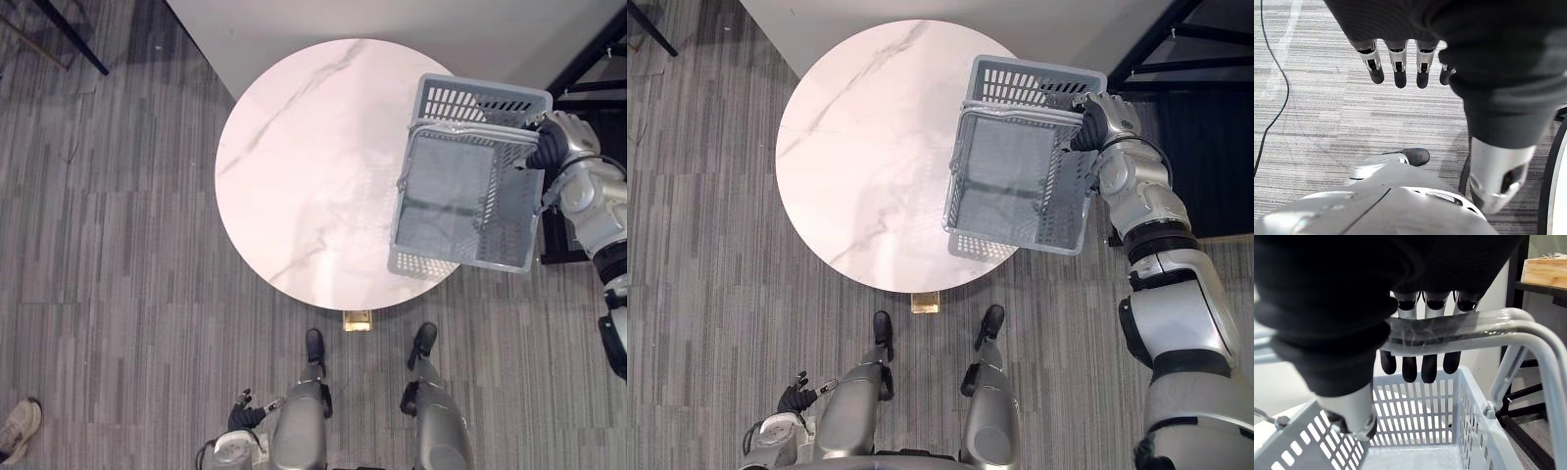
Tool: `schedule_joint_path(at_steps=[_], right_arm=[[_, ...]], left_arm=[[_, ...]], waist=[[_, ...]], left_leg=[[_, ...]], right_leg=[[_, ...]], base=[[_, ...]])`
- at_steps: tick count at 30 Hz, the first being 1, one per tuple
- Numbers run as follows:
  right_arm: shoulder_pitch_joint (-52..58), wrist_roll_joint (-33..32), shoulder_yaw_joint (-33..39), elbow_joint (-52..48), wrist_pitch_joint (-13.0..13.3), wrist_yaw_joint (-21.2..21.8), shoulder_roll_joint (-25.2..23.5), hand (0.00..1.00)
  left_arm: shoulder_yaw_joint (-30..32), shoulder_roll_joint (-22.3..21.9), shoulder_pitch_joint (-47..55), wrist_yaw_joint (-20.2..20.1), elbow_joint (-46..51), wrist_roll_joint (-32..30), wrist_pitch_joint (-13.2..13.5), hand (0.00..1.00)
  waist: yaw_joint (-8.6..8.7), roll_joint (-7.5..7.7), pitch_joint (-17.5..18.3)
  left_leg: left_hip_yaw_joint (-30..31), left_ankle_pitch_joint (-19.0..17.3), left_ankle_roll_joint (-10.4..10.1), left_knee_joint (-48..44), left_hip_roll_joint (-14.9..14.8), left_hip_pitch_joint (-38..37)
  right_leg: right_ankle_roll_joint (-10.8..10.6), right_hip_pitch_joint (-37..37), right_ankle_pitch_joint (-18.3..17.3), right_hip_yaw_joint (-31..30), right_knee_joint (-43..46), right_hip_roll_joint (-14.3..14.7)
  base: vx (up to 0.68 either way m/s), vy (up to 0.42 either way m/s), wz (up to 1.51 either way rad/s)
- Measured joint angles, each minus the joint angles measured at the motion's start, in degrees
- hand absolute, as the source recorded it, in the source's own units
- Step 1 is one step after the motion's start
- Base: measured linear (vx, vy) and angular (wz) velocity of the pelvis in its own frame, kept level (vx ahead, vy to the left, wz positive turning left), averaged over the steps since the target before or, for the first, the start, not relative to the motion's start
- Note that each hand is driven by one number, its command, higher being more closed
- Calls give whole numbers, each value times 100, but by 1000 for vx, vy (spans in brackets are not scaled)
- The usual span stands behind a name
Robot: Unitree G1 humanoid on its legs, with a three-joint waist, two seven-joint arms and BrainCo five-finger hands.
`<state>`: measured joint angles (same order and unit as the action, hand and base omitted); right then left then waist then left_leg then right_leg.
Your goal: Pick vegetable in the basket
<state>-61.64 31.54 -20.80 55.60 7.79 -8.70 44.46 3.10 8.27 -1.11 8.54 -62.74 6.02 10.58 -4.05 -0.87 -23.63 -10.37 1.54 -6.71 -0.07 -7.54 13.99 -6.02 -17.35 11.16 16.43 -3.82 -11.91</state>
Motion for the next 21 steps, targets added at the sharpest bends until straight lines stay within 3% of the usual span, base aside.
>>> schedule_joint_path(at_steps=[15,21], right_arm=[[94,458,-9,157,9,48,-175,100],[202,465,-351,60,127,174,-167,100]], left_arm=[[-111,22,-38,10,-6,-14,-15,0],[-114,27,-39,-3,-7,-56,-76,0]], waist=[[-75,-1,1],[-74,0,1]], left_leg=[[32,8,12,-10,30,-71],[135,32,10,-4,19,-126]], right_leg=[[52,69,54,-40,-9,-23],[51,176,51,18,-10,-8]], base=[[10,2,0],[5,1,5]])
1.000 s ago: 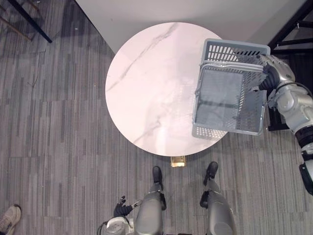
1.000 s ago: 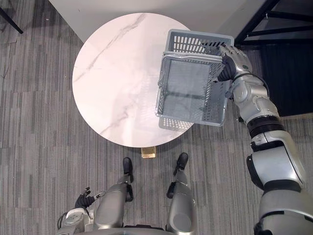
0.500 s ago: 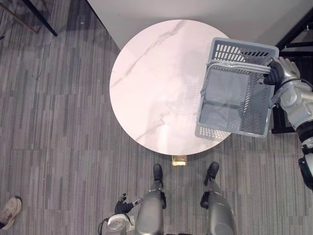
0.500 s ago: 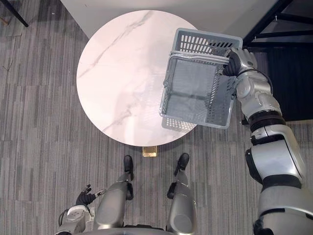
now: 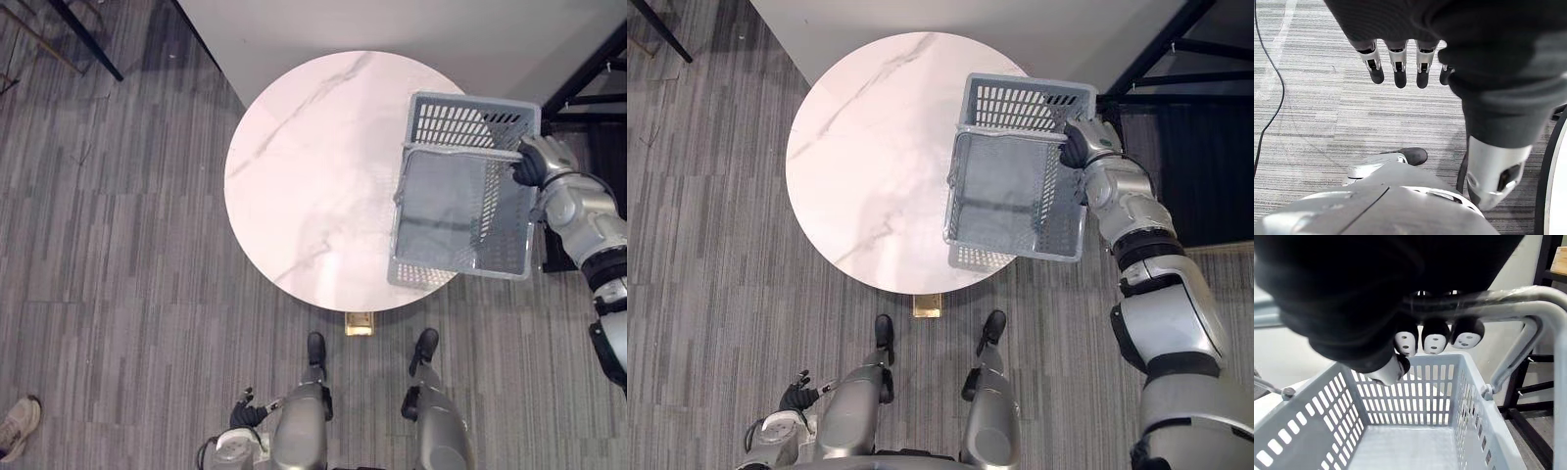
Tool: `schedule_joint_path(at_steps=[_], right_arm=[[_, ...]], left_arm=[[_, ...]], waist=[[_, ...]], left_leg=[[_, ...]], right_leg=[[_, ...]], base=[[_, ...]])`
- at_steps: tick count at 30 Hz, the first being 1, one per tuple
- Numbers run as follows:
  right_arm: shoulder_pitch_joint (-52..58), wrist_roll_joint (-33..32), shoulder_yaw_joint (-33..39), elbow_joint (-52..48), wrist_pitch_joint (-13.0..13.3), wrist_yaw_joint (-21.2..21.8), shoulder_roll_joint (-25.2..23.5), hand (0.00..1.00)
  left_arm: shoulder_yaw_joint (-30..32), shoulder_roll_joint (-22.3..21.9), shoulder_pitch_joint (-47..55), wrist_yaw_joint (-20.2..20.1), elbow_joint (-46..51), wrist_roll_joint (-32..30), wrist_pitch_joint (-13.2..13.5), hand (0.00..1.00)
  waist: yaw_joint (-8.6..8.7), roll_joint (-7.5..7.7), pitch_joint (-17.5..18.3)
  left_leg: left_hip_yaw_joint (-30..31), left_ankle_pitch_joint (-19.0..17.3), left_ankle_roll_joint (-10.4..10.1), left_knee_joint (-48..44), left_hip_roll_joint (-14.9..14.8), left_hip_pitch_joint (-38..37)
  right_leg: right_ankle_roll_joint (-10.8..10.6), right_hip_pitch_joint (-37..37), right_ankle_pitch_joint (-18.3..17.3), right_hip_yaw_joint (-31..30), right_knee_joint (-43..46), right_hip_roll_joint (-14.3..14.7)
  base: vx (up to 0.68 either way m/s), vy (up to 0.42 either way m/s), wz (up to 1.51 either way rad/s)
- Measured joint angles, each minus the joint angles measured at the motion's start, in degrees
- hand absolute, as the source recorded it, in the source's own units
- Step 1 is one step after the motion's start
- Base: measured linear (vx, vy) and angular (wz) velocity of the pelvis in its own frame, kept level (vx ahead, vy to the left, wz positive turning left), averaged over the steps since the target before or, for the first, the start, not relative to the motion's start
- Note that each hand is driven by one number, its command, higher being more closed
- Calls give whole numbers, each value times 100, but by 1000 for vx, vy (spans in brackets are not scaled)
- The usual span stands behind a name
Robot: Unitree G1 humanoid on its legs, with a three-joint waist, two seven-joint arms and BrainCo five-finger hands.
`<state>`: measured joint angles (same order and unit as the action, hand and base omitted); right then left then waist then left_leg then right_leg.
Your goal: Pick vegetable in the basket
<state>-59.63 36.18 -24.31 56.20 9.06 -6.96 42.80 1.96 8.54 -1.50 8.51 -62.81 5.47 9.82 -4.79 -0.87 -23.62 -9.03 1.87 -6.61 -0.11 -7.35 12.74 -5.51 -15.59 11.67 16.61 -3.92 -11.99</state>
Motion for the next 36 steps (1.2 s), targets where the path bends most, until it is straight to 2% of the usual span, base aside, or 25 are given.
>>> schedule_joint_path(at_steps=[5,9,11,14,16,18,23,29,33,35,36], right_arm=[[97,13,-330,-404,49,146,14,100],[533,226,-331,-1485,111,238,222,100],[784,210,-329,-1982,113,246,376,100],[1113,187,-285,-2793,168,250,518,100],[1581,122,-133,-3323,261,260,668,100],[2317,25,-2,-3764,389,362,698,100],[3568,-320,31,-4197,575,713,858,100],[4498,-498,184,-4467,867,910,877,100],[5038,-520,400,-4468,865,982,878,100],[5166,-513,471,-4459,862,982,878,100],[5293,-511,593,-4457,862,982,878,100]], left_arm=[[10,0,-3,-9,-1,-12,-45,0],[79,17,-3,-25,4,-189,-56,0],[199,27,7,-39,3,-207,-88,0],[465,92,68,-92,2,-275,-163,0],[563,125,87,-127,0,-427,-170,0],[623,143,258,-175,-4,-473,-175,0],[626,169,411,-263,-4,-692,-235,0],[643,145,624,-319,-117,-907,-289,0],[722,96,828,-395,-170,-907,-286,0],[749,92,842,-394,-210,-907,-284,0],[747,80,846,-394,-211,-907,-283,0]], waist=[[-5,11,4],[28,49,10],[21,127,27],[178,341,116],[184,450,183],[264,568,481],[314,658,857],[344,630,1247],[394,606,1408],[429,601,1430],[437,573,1457]], left_leg=[[-56,52,-23,98,-50,-204],[-171,88,-29,219,-83,-399],[-252,88,-33,268,-131,-513],[-320,89,-48,321,-188,-654],[-411,81,-59,383,-225,-814],[-444,41,-115,382,-241,-903],[-466,-53,-181,325,-232,-1091],[-634,-190,-201,197,-232,-1171],[-790,-263,-198,169,-228,-1366],[-840,-479,-192,-161,-276,-1365],[-877,-699,-197,-502,-363,-1259]], right_leg=[[0,113,1,-74,-3,57],[-1,193,1,-171,-14,110],[-1,233,1,-284,-18,169],[-1,332,1,-362,-102,250],[-2,426,0,-430,-142,304],[-4,524,-1,-454,-199,329],[-25,708,-23,-487,-206,312],[-63,722,-58,-687,-209,304],[-88,834,-84,-844,-208,306],[-66,925,-106,-930,-202,319],[-76,966,-137,-983,-157,344]], base=[[19,-8,-7],[24,-1,-14],[32,-6,-20],[30,-10,-16],[35,-8,-20],[50,3,-11],[21,10,-4],[-20,1,-15],[-3,0,-19],[1,2,-23],[-22,6,-26]])
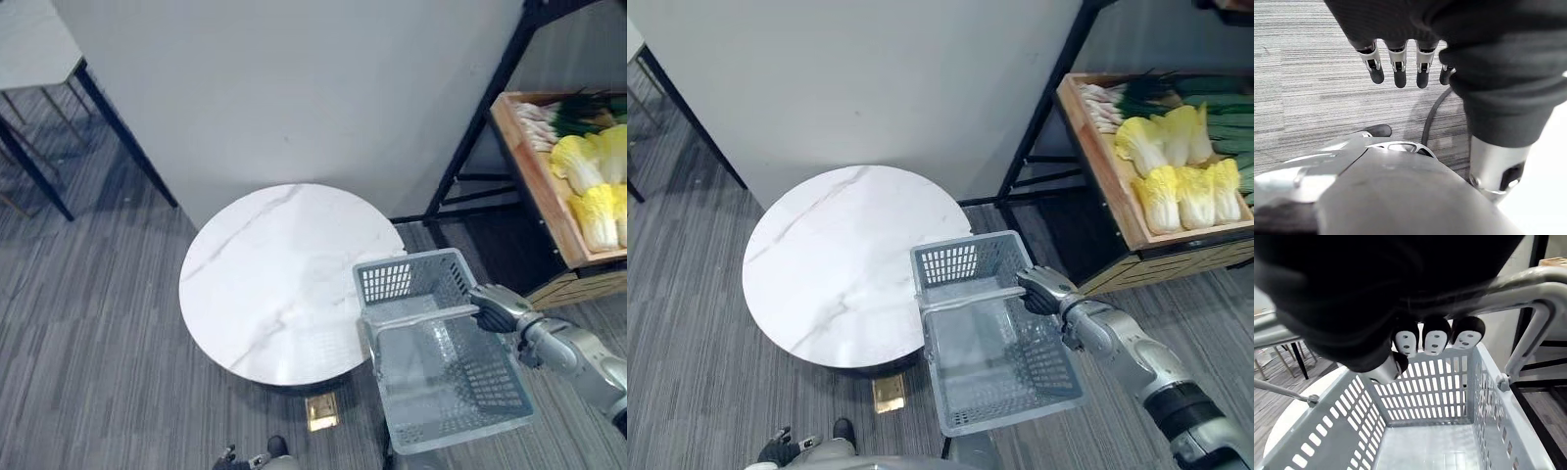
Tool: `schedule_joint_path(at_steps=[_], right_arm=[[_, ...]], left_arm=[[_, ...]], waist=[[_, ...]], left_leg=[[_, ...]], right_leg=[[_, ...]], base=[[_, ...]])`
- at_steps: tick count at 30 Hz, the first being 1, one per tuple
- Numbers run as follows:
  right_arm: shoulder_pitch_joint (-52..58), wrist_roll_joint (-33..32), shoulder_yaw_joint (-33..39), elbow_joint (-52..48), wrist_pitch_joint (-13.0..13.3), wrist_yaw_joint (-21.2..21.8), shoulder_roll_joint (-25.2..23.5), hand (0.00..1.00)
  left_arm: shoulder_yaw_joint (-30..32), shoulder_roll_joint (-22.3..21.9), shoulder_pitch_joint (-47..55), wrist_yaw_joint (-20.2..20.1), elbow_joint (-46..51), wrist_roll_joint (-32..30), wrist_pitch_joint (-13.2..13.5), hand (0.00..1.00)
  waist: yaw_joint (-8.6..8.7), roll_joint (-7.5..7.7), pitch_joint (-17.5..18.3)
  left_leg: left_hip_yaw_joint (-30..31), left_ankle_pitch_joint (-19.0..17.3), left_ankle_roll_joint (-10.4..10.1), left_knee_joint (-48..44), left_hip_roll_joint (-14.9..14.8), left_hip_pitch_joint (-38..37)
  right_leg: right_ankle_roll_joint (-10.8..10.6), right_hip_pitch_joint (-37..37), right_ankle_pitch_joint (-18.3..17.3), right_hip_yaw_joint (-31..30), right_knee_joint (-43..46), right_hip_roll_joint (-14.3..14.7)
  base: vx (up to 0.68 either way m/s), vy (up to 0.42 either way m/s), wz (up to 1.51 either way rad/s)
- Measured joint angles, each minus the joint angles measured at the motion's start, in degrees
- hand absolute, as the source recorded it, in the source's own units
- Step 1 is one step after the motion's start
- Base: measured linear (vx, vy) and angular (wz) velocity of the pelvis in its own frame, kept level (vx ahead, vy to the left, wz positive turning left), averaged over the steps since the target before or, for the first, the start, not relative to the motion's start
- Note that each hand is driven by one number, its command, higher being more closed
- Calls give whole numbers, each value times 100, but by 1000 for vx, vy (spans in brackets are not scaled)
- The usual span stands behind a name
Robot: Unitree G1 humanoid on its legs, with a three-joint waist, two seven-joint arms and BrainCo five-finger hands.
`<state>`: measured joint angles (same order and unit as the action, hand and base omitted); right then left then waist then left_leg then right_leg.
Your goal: Pick vegetable in the basket
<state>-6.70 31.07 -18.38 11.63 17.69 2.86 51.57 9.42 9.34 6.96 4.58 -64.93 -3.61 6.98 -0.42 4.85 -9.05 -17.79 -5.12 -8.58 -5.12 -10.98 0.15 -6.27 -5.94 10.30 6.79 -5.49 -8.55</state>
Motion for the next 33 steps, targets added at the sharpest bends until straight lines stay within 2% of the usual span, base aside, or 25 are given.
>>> schedule_joint_path(at_steps=[3,6,7,8,9,10,11,12,14,16,18,19,20,22,23,24,26,28,29,30,31,32,33], right_arm=[[376,-1,421,-8,-10,-23,-86,100],[447,7,705,-264,-99,-79,-201,100],[449,17,728,-347,-119,-105,-213,100],[452,39,726,-490,-153,-108,-254,100],[451,56,662,-482,-240,-102,-470,100],[415,79,538,-487,-260,-95,-573,100],[304,80,388,-483,-250,-95,-582,100],[251,54,300,-482,-220,-95,-583,100],[216,35,207,-461,-133,-95,-606,100],[-125,35,182,-404,-58,-95,-794,100],[-344,40,130,-385,-58,-94,-799,100],[-373,39,130,-385,-73,-95,-799,100],[-382,35,129,-386,-86,-95,-809,100],[-376,36,102,-388,-93,-95,-811,100],[-358,36,102,-388,-96,-95,-811,100],[-299,37,103,-391,-107,-95,-811,100],[18,34,195,-404,-117,-95,-816,100],[497,24,404,-432,-123,-95,-820,100],[556,24,453,-434,-123,-94,-820,100],[580,24,489,-426,-133,-95,-818,100],[575,24,496,-425,-137,-96,-818,100],[569,6,534,-420,-140,-110,-805,100],[551,-7,587,-420,-145,-130,-797,100]], left_arm=[[-37,-16,6,-13,0,-4,-2,0],[-183,74,-25,-39,40,-36,5,0],[-232,107,-32,-43,75,-109,10,0],[-259,213,-60,-71,141,-231,19,0],[-287,306,-92,-87,99,-298,4,0],[-291,253,-111,-88,33,-392,1,0],[-278,209,-105,-78,-17,-410,-5,0],[-290,191,-81,-80,-52,-410,-4,0],[-397,239,-59,-85,-89,-410,-9,0],[-547,251,-85,-105,-115,-406,0,0],[-575,203,-141,-137,-116,-395,0,0],[-573,198,-164,-149,-117,-394,0,0],[-565,165,-179,-155,-122,-386,0,0],[-514,157,-211,-152,-164,-381,-4,0],[-471,151,-223,-148,-205,-381,-5,0],[-414,122,-228,-137,-240,-381,-5,0],[-284,82,-233,-117,-305,-384,-10,0],[-217,62,-201,-113,-304,-385,-15,0],[-204,57,-202,-111,-295,-386,-16,0],[-107,38,-152,-103,-275,-380,-8,0],[-52,28,-131,-100,-242,-379,-4,0],[-4,-17,-67,-85,-178,-377,22,0],[-19,-49,-62,-44,-163,-349,36,0]], waist=[[78,-84,49],[180,-97,69],[187,-79,71],[196,116,31],[188,157,54],[166,103,18],[158,-49,-49],[177,-137,-97],[160,-177,-83],[98,-81,-3],[2,-69,6],[-4,-67,7],[-10,-54,15],[-2,-44,22],[3,-58,31],[13,-95,35],[86,-220,90],[178,-298,136],[183,-309,137],[162,-321,128],[143,-320,127],[38,-262,87],[23,-283,96]], left_leg=[[-43,-450,-11,-768,-195,67],[-362,-972,106,-1821,-372,559],[-439,-1093,149,-2061,-395,699],[-660,-1298,350,-2428,-316,881],[-976,-1246,574,-2066,-107,737],[-1405,-1097,688,-1732,-184,560],[-1666,-1040,726,-1599,-305,432],[-1893,-1001,776,-1454,-351,251],[-2419,-925,876,-1235,-303,-4],[-3088,-842,1004,-1018,-216,-83],[-3546,-759,1038,-911,-180,-79],[-3722,-710,1043,-873,-165,-63],[-3964,-662,1050,-865,-165,-36],[-4346,-540,1026,-862,-180,-18],[-4447,-504,1019,-877,-211,-19],[-4576,-427,961,-924,-321,-16],[-4596,-283,915,-1059,-646,28],[-4546,-183,859,-1540,-1186,23],[-4491,-141,876,-1723,-1319,14],[-4125,4,921,-2150,-1554,24],[-3730,117,1012,-2358,-1617,66],[-2309,259,958,-2804,-1499,381],[-1385,-29,679,-2810,-1127,526]], right_leg=[[-85,-12,-220,-135,411,43],[-158,-545,-156,-574,850,77],[-207,-680,-124,-660,861,77],[-238,-951,-170,-957,785,16],[20,-845,-455,-584,326,-201],[477,-921,-912,72,435,-298],[712,-1132,-846,643,1365,-319],[822,-1176,-925,1111,2333,-378],[971,-856,-1074,1724,3229,-564],[845,-410,-1475,2031,3628,-740],[819,-156,-1505,2160,3548,-889],[662,-10,-1517,2184,3338,-928],[384,139,-1532,2201,2951,-948],[159,233,-1644,2197,2254,-854],[111,248,-1676,2195,2071,-802],[89,335,-1684,2157,1706,-613],[150,434,-1564,2150,1371,-265],[262,572,-1587,2137,1239,96],[321,574,-1602,2070,1248,167],[438,627,-1613,1846,1248,281],[487,652,-1608,1708,1241,315],[556,738,-1590,1287,1223,304],[589,709,-1586,986,1219,267]], base=[[-13,45,-25],[-76,132,-57],[-184,165,-97],[-245,217,-118],[-267,256,-156],[-221,228,-159],[-133,174,-145],[-72,200,-130],[-66,244,-129],[-114,143,-148],[-119,50,-132],[-129,-29,-125],[-99,-82,-100],[-114,-226,-94],[-103,-263,-83],[-67,-251,-64],[-65,-336,-37],[-58,-283,-19],[-82,-217,-53],[-67,-169,-65],[-87,-218,-123],[-51,-135,-133],[-41,-83,-144]])
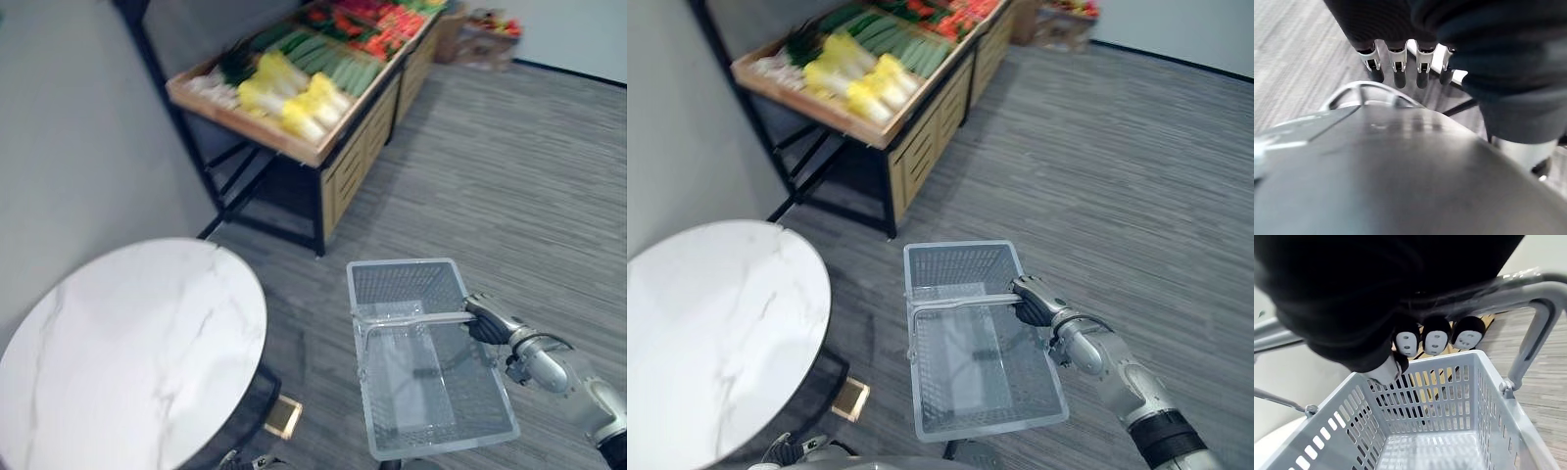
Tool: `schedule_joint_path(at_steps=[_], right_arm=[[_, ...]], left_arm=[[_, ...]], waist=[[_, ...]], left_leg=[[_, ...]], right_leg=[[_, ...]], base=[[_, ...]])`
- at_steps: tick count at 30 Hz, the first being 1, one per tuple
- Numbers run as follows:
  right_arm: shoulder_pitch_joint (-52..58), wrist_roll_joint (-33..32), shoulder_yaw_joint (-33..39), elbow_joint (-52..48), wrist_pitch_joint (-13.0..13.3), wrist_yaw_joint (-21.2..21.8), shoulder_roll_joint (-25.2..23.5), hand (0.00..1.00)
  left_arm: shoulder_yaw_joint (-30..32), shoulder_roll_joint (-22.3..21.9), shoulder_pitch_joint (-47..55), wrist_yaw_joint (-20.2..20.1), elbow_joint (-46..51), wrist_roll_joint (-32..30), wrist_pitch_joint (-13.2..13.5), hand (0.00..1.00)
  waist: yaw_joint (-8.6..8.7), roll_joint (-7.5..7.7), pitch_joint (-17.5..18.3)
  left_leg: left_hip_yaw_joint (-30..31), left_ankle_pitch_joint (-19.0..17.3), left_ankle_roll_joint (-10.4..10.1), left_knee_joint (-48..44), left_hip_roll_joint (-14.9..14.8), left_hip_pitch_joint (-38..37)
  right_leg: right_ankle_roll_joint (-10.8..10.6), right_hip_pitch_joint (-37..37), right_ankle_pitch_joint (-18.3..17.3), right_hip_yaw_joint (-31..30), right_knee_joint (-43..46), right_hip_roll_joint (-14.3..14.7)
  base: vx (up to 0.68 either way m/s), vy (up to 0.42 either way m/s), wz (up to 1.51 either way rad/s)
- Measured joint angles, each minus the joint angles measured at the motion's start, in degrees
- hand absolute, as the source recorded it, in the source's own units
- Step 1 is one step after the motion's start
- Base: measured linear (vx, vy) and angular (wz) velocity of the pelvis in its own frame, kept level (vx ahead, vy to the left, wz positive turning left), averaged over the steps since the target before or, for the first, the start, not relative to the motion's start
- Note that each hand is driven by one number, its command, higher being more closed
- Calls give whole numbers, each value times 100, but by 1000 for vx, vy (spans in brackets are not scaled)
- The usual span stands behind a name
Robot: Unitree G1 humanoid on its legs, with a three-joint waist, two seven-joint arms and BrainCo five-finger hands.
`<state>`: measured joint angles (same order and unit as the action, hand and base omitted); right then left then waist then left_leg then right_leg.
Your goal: Pick vegetable in the basket
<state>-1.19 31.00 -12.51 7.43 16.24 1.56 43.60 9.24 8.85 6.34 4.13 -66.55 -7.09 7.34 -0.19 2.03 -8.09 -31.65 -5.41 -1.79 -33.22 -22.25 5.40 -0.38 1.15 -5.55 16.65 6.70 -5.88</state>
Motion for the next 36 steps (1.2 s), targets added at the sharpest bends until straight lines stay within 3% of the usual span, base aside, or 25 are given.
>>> schedule_joint_path(at_steps=[3,5,6,8,11,15,18,21,22,24,26,28,30,31,33,34,35,36], right_arm=[[-131,-61,16,27,-1,-18,7,100],[-132,-64,14,28,-1,-18,9,100],[-140,-63,14,28,-1,-17,11,100],[-182,-60,14,40,-5,-16,31,100],[-170,-73,-23,51,8,-12,4,100],[-39,-80,31,109,32,-4,-7,100],[7,-125,93,199,45,2,-157,100],[129,-122,304,259,29,-4,-469,100],[153,-122,330,258,17,-4,-523,100],[156,-121,375,268,-19,-16,-642,100],[139,-120,397,307,-64,-59,-664,100],[52,-122,460,512,-69,-102,-666,100],[8,-124,638,694,-100,-151,-666,100],[9,-111,731,779,-160,-159,-668,100],[35,-47,774,818,-235,-161,-671,100],[94,5,825,811,-315,-162,-702,100],[120,5,853,811,-318,-162,-706,100],[249,8,1031,818,-358,-164,-717,100]], left_arm=[[-38,-144,57,50,100,52,40,0],[-54,-245,62,52,121,195,82,0],[-59,-247,67,42,137,197,89,0],[-58,-284,97,44,170,208,96,0],[-50,-220,72,42,178,232,130,0],[-150,-184,51,8,287,221,131,0],[-229,-167,57,1,288,217,130,0],[-443,-72,55,2,280,193,129,0],[-553,38,65,-3,275,194,128,0],[-671,142,54,-5,277,194,117,0],[-721,144,-4,-7,277,194,113,0],[-724,136,-66,-8,279,203,101,0],[-737,121,-143,-6,280,205,87,0],[-726,93,-161,2,284,203,87,0],[-709,69,-146,6,283,195,87,0],[-664,82,-82,7,300,194,87,0],[-657,89,-80,7,311,193,86,0],[-630,37,-84,11,370,191,85,0]], waist=[[-115,-163,-33],[-139,-279,-81],[-152,-295,-83],[-199,-404,-112],[-150,-218,-195],[-136,-201,-188],[-174,-174,-204],[-112,-133,-294],[-30,-19,-386],[45,1,-445],[58,-6,-451],[45,-41,-476],[79,-85,-503],[86,-101,-538],[164,-66,-567],[202,-12,-554],[213,-21,-548],[304,-210,-461]], left_leg=[[1948,-488,-255,749,1060,169],[2555,-473,-264,1535,1337,231],[2663,-450,-269,1761,1376,244],[2807,31,-331,2199,1400,231],[2329,-66,-174,2207,1606,157],[2206,-193,10,2195,1912,134],[2133,-436,105,1961,1974,82],[2091,-753,278,1906,1999,-242],[2126,-818,358,1905,2097,-435],[2143,-892,441,1908,2119,-645],[2148,-941,489,1916,2056,-659],[2186,-987,451,1990,1987,-658],[2305,-1085,379,2043,1929,-670],[2356,-1138,224,2131,1928,-831],[2471,-1236,61,2240,1941,-1100],[2651,-1413,-121,2361,1899,-1400],[2704,-1463,-162,2362,1864,-1448],[2925,-1599,-313,2253,1564,-1496]], right_leg=[[78,-223,52,-923,-44,92],[62,-357,94,-1323,-8,257],[58,-429,95,-1471,51,306],[-58,-613,115,-1889,168,462],[-352,-652,280,-2277,-16,222],[-537,-668,265,-2394,-57,-43],[-622,-777,91,-2482,408,-84],[-629,-1347,71,-2479,2196,0],[-524,-1580,144,-2382,2976,-94],[-339,-1894,273,-2058,3648,-268],[-158,-2057,105,-1626,3379,-330],[-161,-2141,100,-1268,2471,-322],[-478,-2154,388,-1102,925,-332],[-614,-2164,603,-1115,-46,-366],[-672,-2161,688,-1121,-443,-423],[-640,-2147,676,-1118,-277,-444],[-563,-2158,809,-1136,-200,-431],[-506,-2250,1154,-985,326,-291]], base=[[-17,48,-159],[16,110,-134],[27,157,-138],[53,175,-108],[116,233,-60],[83,177,-10],[57,98,-15],[0,83,-13],[-9,82,15],[84,63,10],[146,57,-2],[227,1,3],[345,-63,22],[315,-75,23],[481,-190,50],[516,-245,71],[587,-333,83],[649,-377,65]])
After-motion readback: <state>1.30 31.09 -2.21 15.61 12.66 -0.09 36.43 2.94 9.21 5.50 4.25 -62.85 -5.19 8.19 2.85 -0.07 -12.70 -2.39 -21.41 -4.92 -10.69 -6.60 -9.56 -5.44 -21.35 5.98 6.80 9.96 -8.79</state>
